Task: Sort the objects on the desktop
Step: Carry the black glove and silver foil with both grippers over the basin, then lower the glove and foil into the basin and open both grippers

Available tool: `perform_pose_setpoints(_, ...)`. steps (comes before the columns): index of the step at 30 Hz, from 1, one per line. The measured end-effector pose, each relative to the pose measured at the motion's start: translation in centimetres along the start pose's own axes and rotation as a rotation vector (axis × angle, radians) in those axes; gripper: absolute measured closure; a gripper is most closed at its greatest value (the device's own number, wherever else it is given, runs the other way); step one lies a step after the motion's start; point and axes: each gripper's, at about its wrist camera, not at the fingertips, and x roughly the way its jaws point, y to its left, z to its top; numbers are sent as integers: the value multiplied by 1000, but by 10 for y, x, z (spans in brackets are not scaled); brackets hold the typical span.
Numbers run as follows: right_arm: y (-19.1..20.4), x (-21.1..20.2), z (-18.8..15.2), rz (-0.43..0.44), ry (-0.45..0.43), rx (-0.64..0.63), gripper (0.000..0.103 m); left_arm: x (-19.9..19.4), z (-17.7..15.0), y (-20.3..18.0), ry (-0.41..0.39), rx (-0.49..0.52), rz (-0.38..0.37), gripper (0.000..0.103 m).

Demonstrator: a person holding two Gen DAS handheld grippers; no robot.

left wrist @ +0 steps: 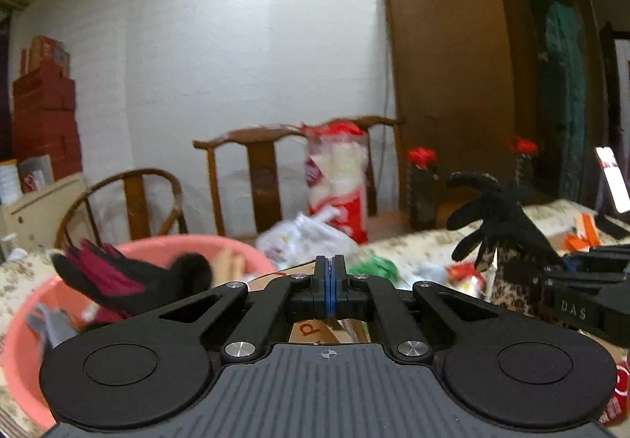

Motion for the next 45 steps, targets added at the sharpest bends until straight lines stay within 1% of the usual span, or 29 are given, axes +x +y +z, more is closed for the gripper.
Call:
perform_pose_setpoints(6,43,11,27,83,-33,-32,92,-11,23,46,-48,-17,80,103)
perform_pose_setpoints(11,94,26,48,181,-50,-65,92,-15,31,96,-59,-35,160,103)
perform_pose_setpoints(15,137,41,61,278,-45,-71,92,-14,27,140,-35,-65,222,103)
perform_pose_setpoints(19,183,57,69,369,-19,-91,92,-11,18,176,-2,-85,281,103)
perform_pose_setpoints(24,234,76,61,462,32,-125,92,-9,-2,209,44,-93,331,103)
perform_pose_setpoints(28,265,90,50,490,74,-172,92,-2,-18,228,74,-115,333,103)
perform_pose_setpoints(30,277,98,47,488,98,-190,92,3,-24,233,88,-120,328,103)
perform_pose_setpoints(33,287,111,44,487,137,-201,92,15,-32,238,104,-111,332,103)
perform_pose_setpoints(37,289,121,45,484,171,-189,92,27,-34,242,110,-121,322,103)
perform_pose_setpoints(38,289,123,46,483,176,-191,91,27,-33,242,106,-119,323,94)
perform_pose_setpoints(39,289,125,46,480,179,-197,89,28,-33,240,102,-116,324,74)
perform_pose_setpoints(40,290,126,46,478,181,-203,87,27,-33,241,96,-116,333,64)
perform_pose_setpoints(41,290,126,46,474,178,-205,85,26,-34,240,90,-113,340,57)
perform_pose_setpoints(42,290,125,45,471,173,-205,82,26,-34,242,89,-111,344,40)
perform_pose_setpoints(43,290,124,44,473,171,-205,79,24,-35,241,84,-108,352,26)
perform_pose_setpoints(45,288,122,43,471,165,-201,55,19,-35,240,66,-100,373,19)
